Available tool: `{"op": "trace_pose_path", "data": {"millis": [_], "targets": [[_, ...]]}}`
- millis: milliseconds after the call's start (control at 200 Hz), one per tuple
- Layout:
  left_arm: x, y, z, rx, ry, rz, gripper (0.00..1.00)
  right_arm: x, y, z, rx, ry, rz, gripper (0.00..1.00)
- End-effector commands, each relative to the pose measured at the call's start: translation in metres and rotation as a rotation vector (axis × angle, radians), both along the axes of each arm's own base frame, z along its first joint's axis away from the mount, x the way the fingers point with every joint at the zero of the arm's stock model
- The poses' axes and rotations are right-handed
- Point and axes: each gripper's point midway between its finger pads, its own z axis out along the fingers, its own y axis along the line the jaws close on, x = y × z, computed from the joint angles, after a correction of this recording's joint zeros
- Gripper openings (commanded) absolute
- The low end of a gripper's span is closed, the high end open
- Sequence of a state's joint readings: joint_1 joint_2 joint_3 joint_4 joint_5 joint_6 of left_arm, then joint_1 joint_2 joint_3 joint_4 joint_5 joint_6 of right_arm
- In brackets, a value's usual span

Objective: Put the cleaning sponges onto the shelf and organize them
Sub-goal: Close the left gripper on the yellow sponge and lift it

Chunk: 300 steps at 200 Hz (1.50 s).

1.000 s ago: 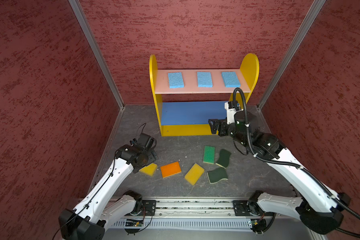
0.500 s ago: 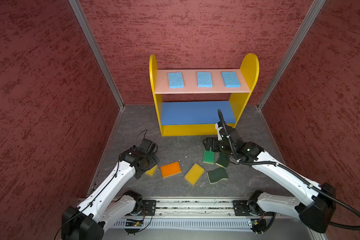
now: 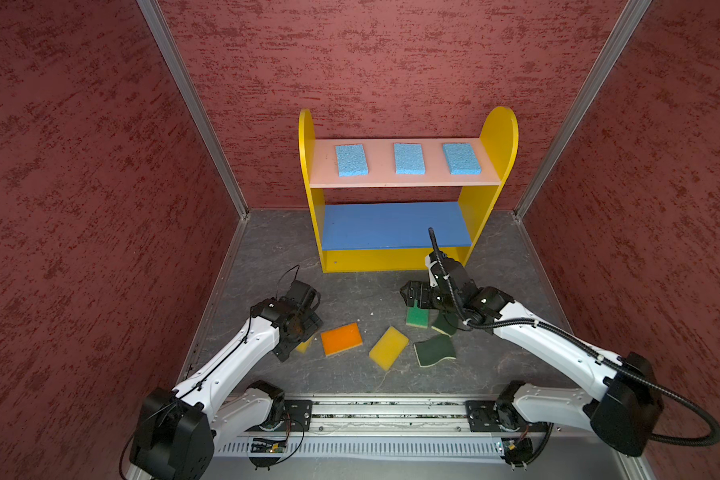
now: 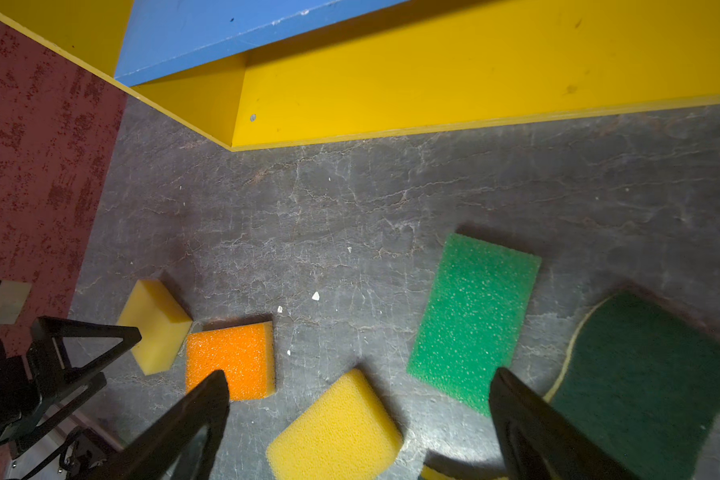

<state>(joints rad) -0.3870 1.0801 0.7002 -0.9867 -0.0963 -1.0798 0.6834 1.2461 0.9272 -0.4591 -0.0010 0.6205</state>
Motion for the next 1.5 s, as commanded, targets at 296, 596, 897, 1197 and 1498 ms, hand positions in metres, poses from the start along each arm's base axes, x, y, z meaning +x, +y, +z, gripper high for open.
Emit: {"op": "trace_pose_path", "data": {"millis": [296,596,897,1197,1498], "targets": [[0.003,0.003,-0.022,-0.047,0.031,0.087,0.99,0.007,0.004,-0.002,0.024,0.007,-0.005,0.99],[0.008,0.006,-0.032,-0.059,0.042,0.127,0.98,0.010,0.009,-0.005,0.030,0.021,0.006,0.99],[0.015,0.010,-0.034,-0.074,0.028,0.167,0.98,0.014,0.011,-0.001,0.034,0.009,0.009,0.99],[0.010,0.015,-0.051,-0.024,0.137,0.188,0.98,0.015,0.011,-0.001,0.043,0.005,0.010,0.99],[0.011,0.013,-0.052,-0.007,0.144,0.169,0.94,0.013,0.004,-0.005,0.031,0.006,0.003,0.99]]}}
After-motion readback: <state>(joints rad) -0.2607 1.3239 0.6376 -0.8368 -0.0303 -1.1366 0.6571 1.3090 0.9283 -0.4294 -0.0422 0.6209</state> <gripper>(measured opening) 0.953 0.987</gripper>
